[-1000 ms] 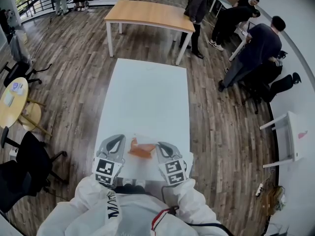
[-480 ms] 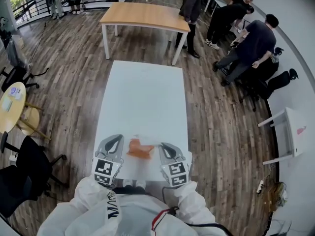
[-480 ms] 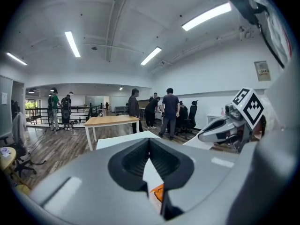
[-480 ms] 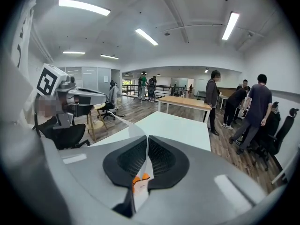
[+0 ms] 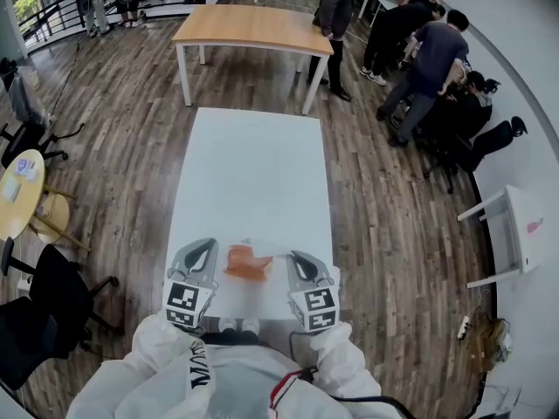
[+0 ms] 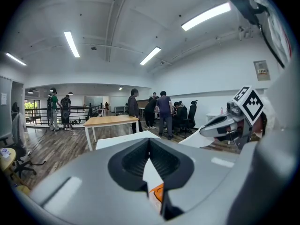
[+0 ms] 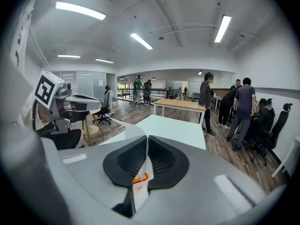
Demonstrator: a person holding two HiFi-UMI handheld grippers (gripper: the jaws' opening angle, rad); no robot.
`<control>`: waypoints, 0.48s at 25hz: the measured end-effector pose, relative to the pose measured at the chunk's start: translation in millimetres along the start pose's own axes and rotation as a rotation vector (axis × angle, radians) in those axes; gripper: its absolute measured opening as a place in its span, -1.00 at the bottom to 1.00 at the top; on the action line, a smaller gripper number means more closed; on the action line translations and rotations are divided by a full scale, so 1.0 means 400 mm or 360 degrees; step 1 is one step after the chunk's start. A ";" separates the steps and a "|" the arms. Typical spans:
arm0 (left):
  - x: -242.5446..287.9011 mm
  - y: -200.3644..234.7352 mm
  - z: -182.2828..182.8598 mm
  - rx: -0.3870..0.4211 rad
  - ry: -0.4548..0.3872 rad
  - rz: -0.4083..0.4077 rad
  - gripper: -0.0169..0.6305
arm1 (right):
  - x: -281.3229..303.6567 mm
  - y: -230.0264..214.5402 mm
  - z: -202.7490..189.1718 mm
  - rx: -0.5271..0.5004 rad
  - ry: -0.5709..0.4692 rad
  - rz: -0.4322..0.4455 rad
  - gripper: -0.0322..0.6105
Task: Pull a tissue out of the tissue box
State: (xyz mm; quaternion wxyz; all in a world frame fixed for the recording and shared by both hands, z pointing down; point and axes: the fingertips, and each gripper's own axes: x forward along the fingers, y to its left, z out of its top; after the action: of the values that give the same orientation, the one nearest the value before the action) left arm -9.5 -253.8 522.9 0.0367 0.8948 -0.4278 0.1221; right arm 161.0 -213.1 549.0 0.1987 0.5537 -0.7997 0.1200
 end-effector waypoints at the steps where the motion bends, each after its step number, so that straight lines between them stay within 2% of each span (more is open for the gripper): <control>1: -0.002 0.002 0.002 0.0001 -0.0002 0.0000 -0.95 | -0.002 -0.002 0.003 0.0007 -0.0008 -0.0009 -0.89; 12: -0.003 0.009 0.008 -0.0007 -0.0002 0.0012 -0.95 | -0.023 -0.029 0.023 0.0053 -0.0068 -0.0060 -0.89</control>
State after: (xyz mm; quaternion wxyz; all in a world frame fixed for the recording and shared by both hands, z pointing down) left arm -12.4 -255.8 519.4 0.0380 0.8932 -0.4316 0.1206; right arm 173.0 -213.1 536.3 0.1746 0.5744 -0.7910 0.1176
